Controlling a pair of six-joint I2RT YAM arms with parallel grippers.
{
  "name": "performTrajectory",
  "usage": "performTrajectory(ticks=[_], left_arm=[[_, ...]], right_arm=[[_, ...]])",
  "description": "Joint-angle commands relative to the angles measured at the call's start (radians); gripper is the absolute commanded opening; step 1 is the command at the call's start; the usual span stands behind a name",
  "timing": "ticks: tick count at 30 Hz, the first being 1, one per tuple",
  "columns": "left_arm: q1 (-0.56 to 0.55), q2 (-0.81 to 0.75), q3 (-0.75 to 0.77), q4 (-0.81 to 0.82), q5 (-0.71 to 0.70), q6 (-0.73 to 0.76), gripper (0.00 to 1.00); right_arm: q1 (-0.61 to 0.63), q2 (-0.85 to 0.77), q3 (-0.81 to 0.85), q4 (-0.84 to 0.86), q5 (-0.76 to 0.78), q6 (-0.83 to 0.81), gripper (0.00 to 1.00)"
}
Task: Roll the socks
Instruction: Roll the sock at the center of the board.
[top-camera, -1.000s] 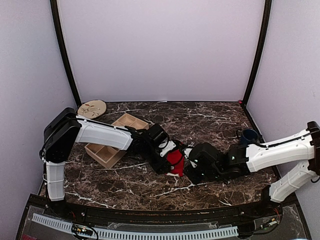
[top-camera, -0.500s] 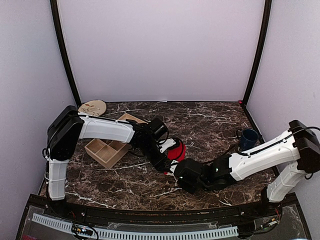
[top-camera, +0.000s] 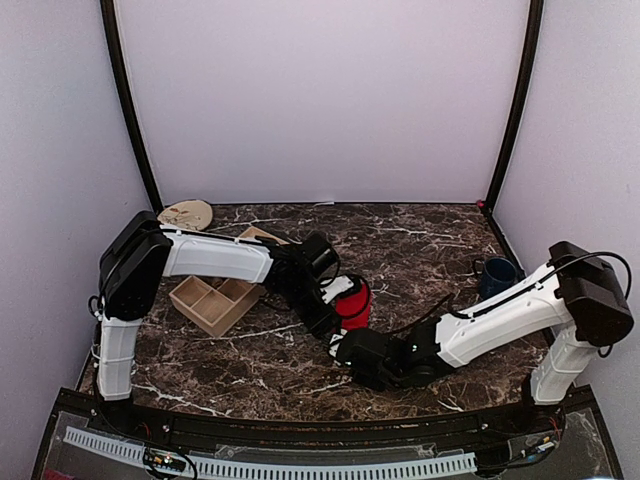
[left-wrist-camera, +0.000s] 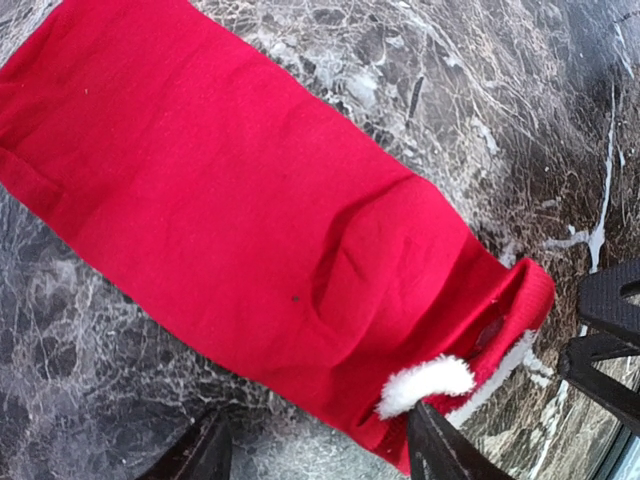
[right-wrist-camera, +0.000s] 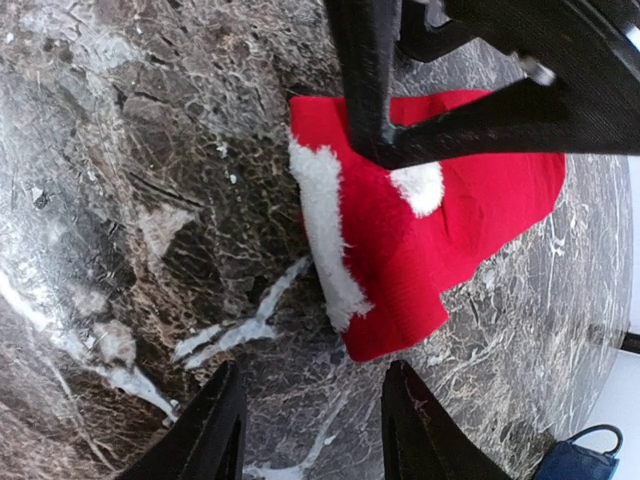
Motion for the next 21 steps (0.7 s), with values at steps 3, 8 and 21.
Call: performTrajectory(ticks=[3,8,21], left_arm=[[-0.011,0.107,-0.028,-0.130,0.038,-0.018,0.61],[-0.011,0.114,-0.028,-0.135,0.037,-0.018,0.61],[-0.011,0.126,-0.022,-0.143,0.039,-0.019,0.61]], right_arm=[[-0.009,0.031,0.019,0.054,0.027,-0.061,0.44],[-0.038,0.051,0.019,0.072,0.016,-0.102,0.44],[-0.115,0.072,0.005,0.085,-0.048,-0.155,0.26]])
